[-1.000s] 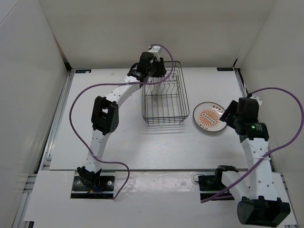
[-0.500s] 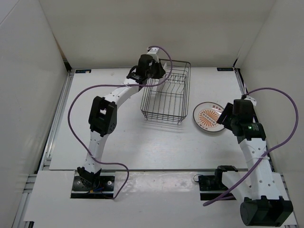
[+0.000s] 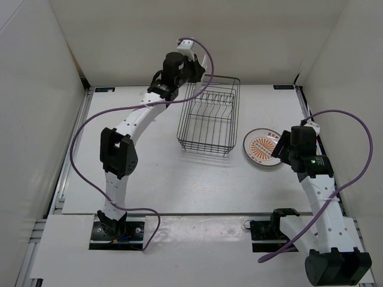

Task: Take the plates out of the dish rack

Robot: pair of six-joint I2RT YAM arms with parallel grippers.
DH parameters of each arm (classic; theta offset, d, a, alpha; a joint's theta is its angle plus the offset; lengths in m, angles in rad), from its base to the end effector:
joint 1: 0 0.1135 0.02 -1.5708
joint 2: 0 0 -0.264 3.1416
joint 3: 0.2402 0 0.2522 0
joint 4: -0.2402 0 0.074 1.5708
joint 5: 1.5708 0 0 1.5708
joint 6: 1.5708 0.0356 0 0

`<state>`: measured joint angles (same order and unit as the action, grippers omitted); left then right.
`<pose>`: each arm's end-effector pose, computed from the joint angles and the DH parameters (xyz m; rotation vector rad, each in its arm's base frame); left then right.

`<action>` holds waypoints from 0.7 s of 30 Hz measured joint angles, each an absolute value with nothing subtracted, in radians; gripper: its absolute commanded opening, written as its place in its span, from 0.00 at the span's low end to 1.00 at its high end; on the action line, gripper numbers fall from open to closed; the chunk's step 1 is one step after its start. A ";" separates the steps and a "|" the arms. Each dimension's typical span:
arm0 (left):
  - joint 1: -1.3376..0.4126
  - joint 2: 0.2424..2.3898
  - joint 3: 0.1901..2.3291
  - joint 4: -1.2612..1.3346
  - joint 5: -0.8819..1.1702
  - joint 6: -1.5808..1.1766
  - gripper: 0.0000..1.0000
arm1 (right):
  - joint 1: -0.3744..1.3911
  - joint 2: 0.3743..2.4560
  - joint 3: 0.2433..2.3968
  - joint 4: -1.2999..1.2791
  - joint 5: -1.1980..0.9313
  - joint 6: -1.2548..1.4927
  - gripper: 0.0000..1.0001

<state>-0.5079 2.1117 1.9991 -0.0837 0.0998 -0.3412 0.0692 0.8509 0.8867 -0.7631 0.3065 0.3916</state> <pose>0.4469 -0.2528 0.3506 0.2257 1.8061 -0.6976 0.1696 0.0010 0.3090 0.5160 2.1999 -0.1080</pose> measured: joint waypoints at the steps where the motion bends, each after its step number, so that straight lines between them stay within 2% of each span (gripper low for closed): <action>1: -0.506 2.098 2.026 -0.106 0.089 -0.303 0.00 | 0.073 0.851 0.886 -0.763 0.308 0.392 0.70; 5: -0.486 1.966 2.035 -0.199 0.010 -0.083 0.00 | 0.086 0.854 0.881 -0.756 0.308 0.392 0.72; 12: -0.399 1.567 1.559 -0.266 -0.284 0.111 0.00 | 0.095 0.878 0.857 -0.715 0.276 0.404 0.73; 17: -0.375 1.540 1.244 -0.354 -0.497 0.074 0.00 | 0.113 0.889 0.835 -0.644 0.168 0.409 0.76; 21: -0.369 1.587 1.083 -0.467 -0.569 -0.009 0.02 | 0.142 0.925 0.836 -0.582 0.080 0.409 0.77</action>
